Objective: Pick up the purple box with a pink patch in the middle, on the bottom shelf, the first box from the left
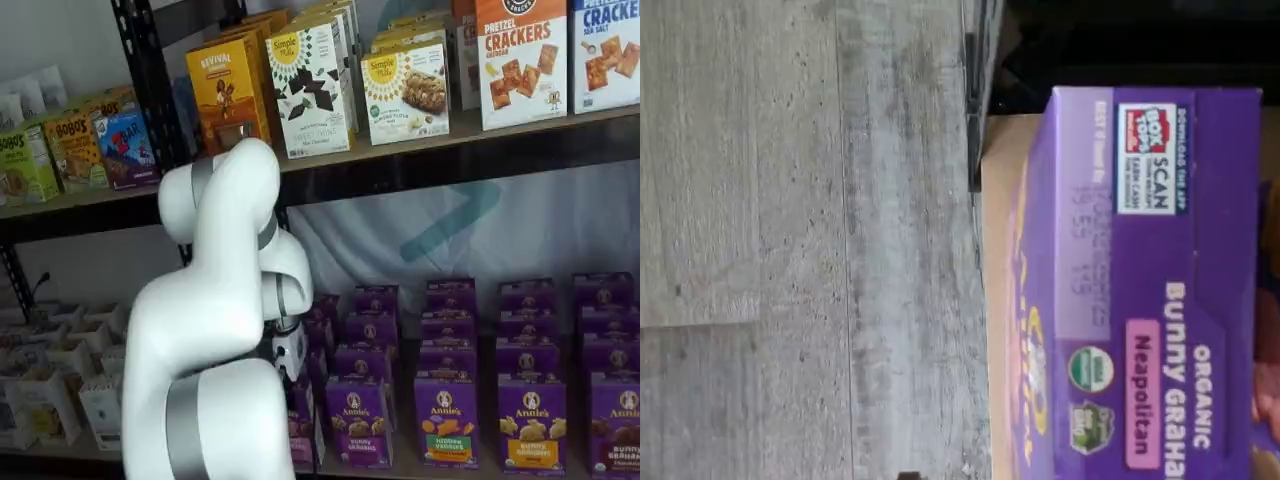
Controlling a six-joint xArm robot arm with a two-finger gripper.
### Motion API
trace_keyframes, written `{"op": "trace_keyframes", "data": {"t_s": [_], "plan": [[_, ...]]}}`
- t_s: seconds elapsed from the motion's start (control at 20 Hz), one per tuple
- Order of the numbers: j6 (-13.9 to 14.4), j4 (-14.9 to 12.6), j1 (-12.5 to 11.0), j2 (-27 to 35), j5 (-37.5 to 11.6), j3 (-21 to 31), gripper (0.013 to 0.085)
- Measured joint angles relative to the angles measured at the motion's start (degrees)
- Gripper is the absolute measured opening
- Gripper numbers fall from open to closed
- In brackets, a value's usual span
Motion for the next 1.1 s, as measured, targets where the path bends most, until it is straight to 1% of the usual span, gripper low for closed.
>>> {"op": "trace_keyframes", "data": {"t_s": [0.2, 0.5, 0.7, 0.95, 1.1], "plan": [[0.9, -0.7, 0.3, 1.2, -0.6, -0.5, 0.085], [0.6, -0.4, 0.3, 2.4, -1.6, -0.9, 0.085], [1.0, -1.0, 0.2, 2.9, -1.5, -1.2, 0.085], [0.1, 0.0, 0.2, 3.3, -1.8, -1.4, 0.085], [0.3, -0.1, 0.3, 3.7, -1.9, -1.8, 0.085]]}}
